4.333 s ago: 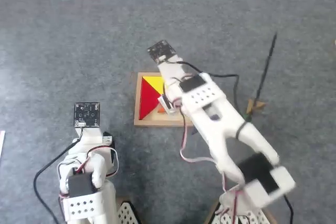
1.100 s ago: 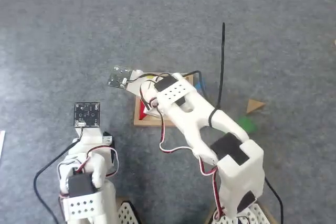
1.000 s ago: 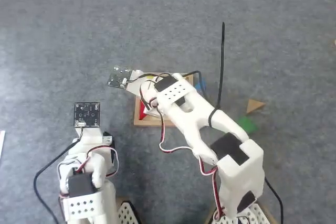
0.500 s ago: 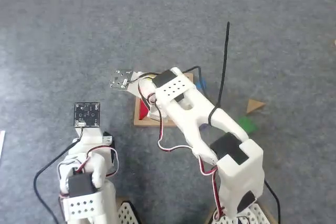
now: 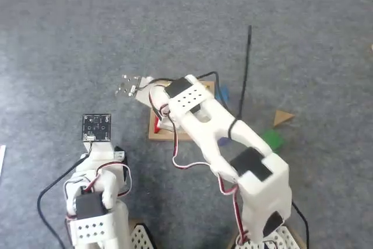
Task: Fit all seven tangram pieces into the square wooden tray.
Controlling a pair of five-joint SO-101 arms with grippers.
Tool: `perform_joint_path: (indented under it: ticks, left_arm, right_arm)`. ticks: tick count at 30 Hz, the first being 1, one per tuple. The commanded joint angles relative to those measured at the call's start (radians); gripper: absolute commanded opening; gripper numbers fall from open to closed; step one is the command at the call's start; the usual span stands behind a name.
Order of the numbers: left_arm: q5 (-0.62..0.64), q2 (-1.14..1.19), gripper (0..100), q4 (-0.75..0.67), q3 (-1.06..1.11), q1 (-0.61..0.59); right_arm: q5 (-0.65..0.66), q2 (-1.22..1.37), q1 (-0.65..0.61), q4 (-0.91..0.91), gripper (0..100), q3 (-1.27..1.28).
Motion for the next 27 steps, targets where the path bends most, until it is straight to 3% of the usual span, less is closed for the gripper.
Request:
perform_joint_path:
  ticks: [1, 18, 27]
  left_arm:
    - [0.0, -0.018, 8, 0.003, -0.012, 0.003]
    - [0.0, -0.018, 8, 0.003, -0.012, 0.003]
    - [0.0, -0.018, 8, 0.003, -0.012, 0.003]
  right_arm:
    - [-0.008, 0.016, -0.004, -0.021, 2.0, -0.051]
    - [-0.005, 0.001, 0.119, 0.188, 2.0, -0.152]
    - [-0.009, -0.03, 0.024, 0.15, 2.0, -0.155]
